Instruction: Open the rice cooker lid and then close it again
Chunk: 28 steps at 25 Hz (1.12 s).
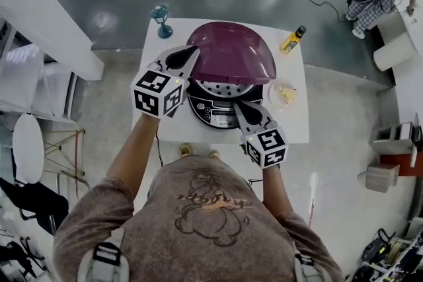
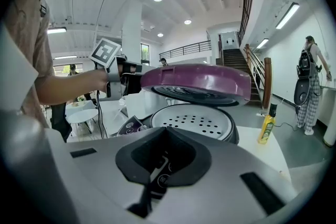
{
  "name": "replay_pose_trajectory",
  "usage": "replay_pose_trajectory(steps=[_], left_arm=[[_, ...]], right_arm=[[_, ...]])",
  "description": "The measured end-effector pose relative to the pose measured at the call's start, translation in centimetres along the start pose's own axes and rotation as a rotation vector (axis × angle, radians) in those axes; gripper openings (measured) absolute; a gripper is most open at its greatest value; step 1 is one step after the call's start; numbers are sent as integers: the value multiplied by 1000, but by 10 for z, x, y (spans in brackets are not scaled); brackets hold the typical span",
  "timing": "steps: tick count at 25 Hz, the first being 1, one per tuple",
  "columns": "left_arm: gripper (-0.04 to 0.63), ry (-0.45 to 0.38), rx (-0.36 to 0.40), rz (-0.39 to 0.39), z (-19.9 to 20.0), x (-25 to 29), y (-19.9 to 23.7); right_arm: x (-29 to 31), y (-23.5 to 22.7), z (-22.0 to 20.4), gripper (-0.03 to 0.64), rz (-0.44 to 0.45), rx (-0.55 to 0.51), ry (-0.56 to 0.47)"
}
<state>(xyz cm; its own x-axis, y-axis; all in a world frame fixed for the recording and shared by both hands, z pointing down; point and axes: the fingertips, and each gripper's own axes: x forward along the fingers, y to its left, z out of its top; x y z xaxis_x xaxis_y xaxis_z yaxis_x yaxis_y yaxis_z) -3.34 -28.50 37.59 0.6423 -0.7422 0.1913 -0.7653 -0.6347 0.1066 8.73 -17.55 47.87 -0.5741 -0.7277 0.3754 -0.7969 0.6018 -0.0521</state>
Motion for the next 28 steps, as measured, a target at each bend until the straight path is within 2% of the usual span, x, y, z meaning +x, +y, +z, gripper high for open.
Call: replay_pose_trajectory(steps=[4, 11, 20, 28], left_arm=[[18, -30, -29, -24, 14, 1, 5], [18, -65, -37, -74, 38, 4, 9], [18, -130, -6, -121, 73, 13, 11], [18, -150, 32, -143, 97, 21, 17]], right_arm=[[1, 0, -1, 3, 9, -3, 7], [2, 0, 0, 3, 24, 9, 15], [3, 0, -1, 3, 46, 22, 21], [2, 0, 0, 3, 52, 24, 25]])
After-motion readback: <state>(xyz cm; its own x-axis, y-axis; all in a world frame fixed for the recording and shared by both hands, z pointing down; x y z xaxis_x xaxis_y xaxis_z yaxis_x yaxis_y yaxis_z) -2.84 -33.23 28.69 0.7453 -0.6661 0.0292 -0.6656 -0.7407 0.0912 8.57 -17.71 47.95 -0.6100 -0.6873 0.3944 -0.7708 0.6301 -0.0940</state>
